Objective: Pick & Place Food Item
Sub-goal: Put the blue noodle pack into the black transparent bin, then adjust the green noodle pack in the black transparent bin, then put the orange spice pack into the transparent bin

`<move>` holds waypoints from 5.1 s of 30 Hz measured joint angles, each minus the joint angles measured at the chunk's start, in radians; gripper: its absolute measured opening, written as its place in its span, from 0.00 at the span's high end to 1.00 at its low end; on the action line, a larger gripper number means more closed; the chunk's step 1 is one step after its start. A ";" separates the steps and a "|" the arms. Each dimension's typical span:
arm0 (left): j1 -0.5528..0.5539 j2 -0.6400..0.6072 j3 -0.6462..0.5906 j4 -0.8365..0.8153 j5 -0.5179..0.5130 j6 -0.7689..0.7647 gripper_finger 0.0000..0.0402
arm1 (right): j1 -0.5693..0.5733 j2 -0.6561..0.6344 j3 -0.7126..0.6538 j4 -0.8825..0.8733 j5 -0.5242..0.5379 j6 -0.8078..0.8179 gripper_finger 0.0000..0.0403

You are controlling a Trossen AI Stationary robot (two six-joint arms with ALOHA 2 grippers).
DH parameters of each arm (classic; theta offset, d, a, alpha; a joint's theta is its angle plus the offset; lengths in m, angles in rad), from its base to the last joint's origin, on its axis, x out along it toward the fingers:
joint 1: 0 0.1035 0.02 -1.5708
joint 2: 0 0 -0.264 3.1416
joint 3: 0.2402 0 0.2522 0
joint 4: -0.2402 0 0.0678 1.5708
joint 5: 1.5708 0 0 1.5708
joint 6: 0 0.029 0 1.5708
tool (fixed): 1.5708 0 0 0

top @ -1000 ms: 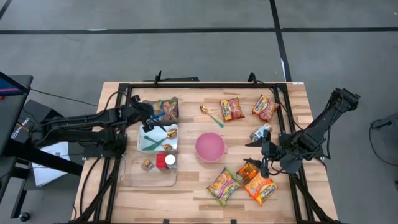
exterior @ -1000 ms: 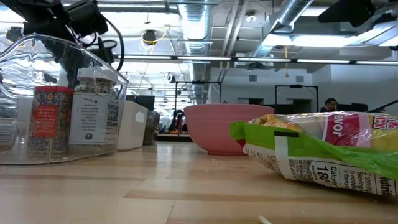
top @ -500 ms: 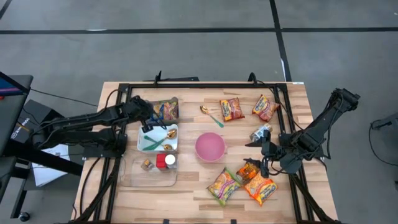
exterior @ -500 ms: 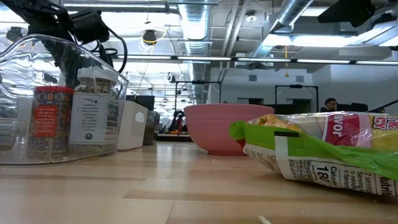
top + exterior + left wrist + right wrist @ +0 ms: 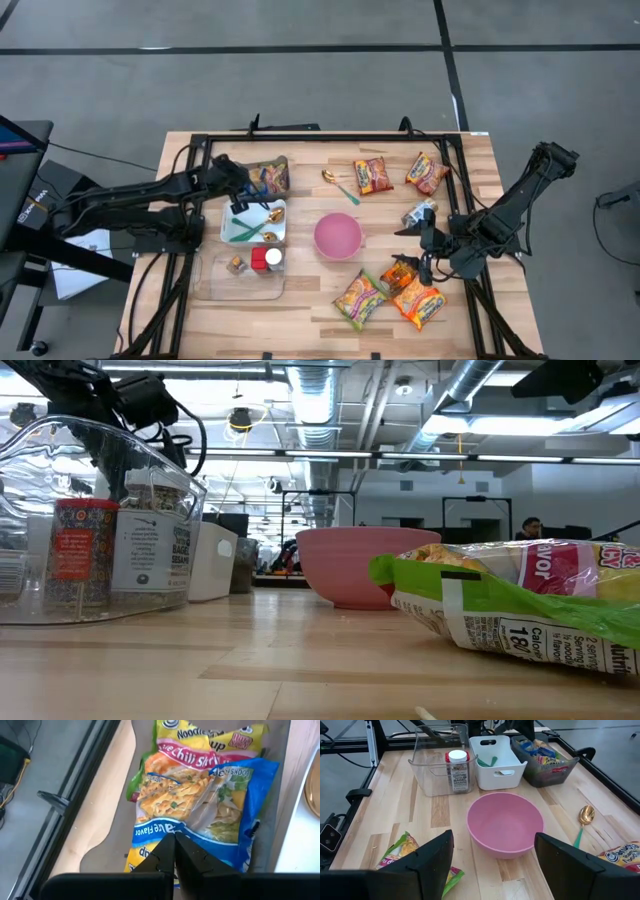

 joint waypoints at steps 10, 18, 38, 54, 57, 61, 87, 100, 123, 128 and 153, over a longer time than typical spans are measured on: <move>0.000 -0.015 0.000 0.007 0.002 -0.013 0.99 | 0.001 0.000 0.000 0.000 -0.002 0.008 0.33; 0.000 0.032 0.000 0.005 0.010 -0.011 0.86 | 0.000 0.000 0.000 0.000 -0.024 0.008 0.33; 0.005 0.096 0.002 0.128 0.011 -0.102 0.95 | 0.000 0.000 0.000 -0.004 -0.024 0.007 0.33; 0.024 0.219 0.002 0.151 0.071 -0.106 1.00 | -0.040 0.000 0.000 -0.024 -0.036 0.000 0.33; 0.032 0.219 0.002 0.156 0.073 -0.116 1.00 | -0.040 0.000 0.000 -0.023 -0.047 0.007 0.33; 0.031 0.200 0.000 0.174 0.073 -0.119 0.99 | -0.040 0.000 0.000 -0.023 -0.047 0.003 0.33; 0.022 0.393 0.015 0.503 0.222 -0.179 1.00 | -0.059 0.000 0.000 -0.023 -0.047 -0.015 0.33; 0.024 0.330 0.029 0.350 0.289 -0.169 1.00 | -0.059 0.000 0.000 -0.023 -0.048 -0.016 0.33; -0.121 0.152 0.028 0.629 0.521 -0.131 1.00 | -0.059 0.000 0.000 -0.024 -0.050 -0.013 0.33; -0.290 0.128 0.028 0.878 0.617 -0.128 0.98 | -0.059 0.000 0.000 -0.037 -0.071 0.018 0.33; -0.975 0.186 0.029 1.354 0.174 0.357 0.71 | -0.088 0.279 0.010 -0.146 -0.533 0.520 0.33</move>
